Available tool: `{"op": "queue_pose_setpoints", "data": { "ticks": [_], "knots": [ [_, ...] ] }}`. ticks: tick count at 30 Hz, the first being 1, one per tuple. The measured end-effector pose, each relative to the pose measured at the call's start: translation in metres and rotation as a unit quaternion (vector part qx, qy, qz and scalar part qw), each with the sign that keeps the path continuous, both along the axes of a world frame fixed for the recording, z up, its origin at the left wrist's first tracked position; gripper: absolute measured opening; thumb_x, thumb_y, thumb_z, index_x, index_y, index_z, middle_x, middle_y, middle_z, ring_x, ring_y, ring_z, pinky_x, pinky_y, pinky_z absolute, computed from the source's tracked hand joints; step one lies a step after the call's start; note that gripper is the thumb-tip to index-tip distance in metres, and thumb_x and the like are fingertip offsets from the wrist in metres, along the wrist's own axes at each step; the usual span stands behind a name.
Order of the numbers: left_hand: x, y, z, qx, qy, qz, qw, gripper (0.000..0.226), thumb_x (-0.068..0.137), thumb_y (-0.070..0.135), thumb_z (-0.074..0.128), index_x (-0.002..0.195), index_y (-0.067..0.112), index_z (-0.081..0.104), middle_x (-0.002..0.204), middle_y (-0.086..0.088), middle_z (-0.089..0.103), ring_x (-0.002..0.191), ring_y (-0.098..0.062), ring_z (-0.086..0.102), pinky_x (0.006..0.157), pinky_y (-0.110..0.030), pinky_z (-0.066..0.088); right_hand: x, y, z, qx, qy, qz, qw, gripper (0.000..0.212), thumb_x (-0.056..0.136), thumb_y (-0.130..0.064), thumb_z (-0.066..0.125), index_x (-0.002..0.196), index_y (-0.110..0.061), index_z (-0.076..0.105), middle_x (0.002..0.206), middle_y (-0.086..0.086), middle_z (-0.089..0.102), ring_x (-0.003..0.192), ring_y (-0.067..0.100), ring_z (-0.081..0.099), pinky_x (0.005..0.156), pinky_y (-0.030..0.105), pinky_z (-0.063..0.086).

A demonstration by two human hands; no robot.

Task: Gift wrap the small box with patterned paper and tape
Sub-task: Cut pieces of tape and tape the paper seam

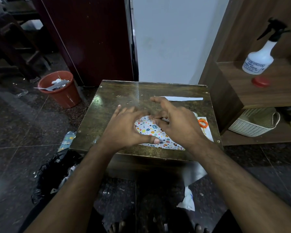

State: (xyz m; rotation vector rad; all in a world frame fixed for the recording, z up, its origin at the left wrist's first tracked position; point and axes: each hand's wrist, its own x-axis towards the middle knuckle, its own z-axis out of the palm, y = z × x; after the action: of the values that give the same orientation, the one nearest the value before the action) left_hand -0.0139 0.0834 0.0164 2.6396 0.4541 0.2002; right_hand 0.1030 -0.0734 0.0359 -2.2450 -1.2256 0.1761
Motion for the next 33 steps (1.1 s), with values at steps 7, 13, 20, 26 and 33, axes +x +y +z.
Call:
{"op": "queue_pose_setpoints", "data": {
  "ticks": [7, 13, 20, 26, 33],
  "knots": [
    [0.002, 0.008, -0.008, -0.092, -0.029, 0.011, 0.995, 0.101, 0.044, 0.101, 0.061, 0.128, 0.044, 0.065, 0.134, 0.015, 0.063, 0.134, -0.013, 0.051, 0.127, -0.054, 0.012, -0.002, -0.002, 0.002, 0.001, 0.003, 0.003, 1.000, 0.061, 0.098, -0.031, 0.068, 0.150, -0.041, 0.037, 0.108, -0.027, 0.075, 0.100, 0.008, 0.070, 0.086, 0.034, 0.054],
    [0.003, 0.009, -0.010, -0.080, -0.038, 0.021, 0.996, 0.089, 0.054, 0.101, 0.057, 0.123, 0.046, 0.066, 0.135, 0.014, 0.065, 0.140, -0.017, 0.048, 0.123, -0.058, 0.019, -0.004, -0.003, 0.004, 0.003, -0.009, 0.013, 1.000, 0.061, 0.099, -0.032, 0.067, 0.151, -0.041, 0.038, 0.110, -0.024, 0.076, 0.102, 0.010, 0.070, 0.087, 0.037, 0.055],
    [0.002, -0.001, 0.002, -0.051, -0.083, 0.035, 0.995, 0.070, 0.060, 0.088, 0.060, 0.112, 0.044, 0.070, 0.112, 0.018, 0.063, 0.113, -0.010, 0.048, 0.118, -0.057, 0.026, -0.005, -0.004, 0.002, 0.013, -0.006, 0.009, 1.000, 0.059, 0.098, -0.031, 0.066, 0.148, -0.045, 0.038, 0.112, -0.024, 0.075, 0.109, 0.007, 0.069, 0.089, 0.038, 0.056],
    [0.001, -0.006, 0.003, -0.012, -0.104, 0.028, 0.994, 0.048, 0.070, 0.072, 0.073, 0.104, 0.039, 0.070, 0.099, 0.015, 0.055, 0.103, -0.009, 0.044, 0.116, -0.054, 0.030, -0.001, -0.005, 0.000, 0.011, 0.011, 0.029, 0.999, 0.064, 0.096, -0.031, 0.071, 0.150, -0.040, 0.038, 0.111, -0.020, 0.077, 0.110, 0.007, 0.070, 0.087, 0.035, 0.056],
    [-0.003, -0.008, 0.005, 0.011, -0.088, 0.039, 0.995, 0.047, 0.073, 0.073, 0.069, 0.099, 0.034, 0.068, 0.083, 0.016, 0.055, 0.093, -0.010, 0.045, 0.116, -0.048, 0.029, 0.003, -0.008, -0.005, 0.005, 0.018, 0.054, 0.998, 0.072, 0.095, -0.027, 0.074, 0.154, -0.035, 0.035, 0.109, -0.019, 0.077, 0.108, 0.008, 0.071, 0.091, 0.038, 0.057]
  ]
}}
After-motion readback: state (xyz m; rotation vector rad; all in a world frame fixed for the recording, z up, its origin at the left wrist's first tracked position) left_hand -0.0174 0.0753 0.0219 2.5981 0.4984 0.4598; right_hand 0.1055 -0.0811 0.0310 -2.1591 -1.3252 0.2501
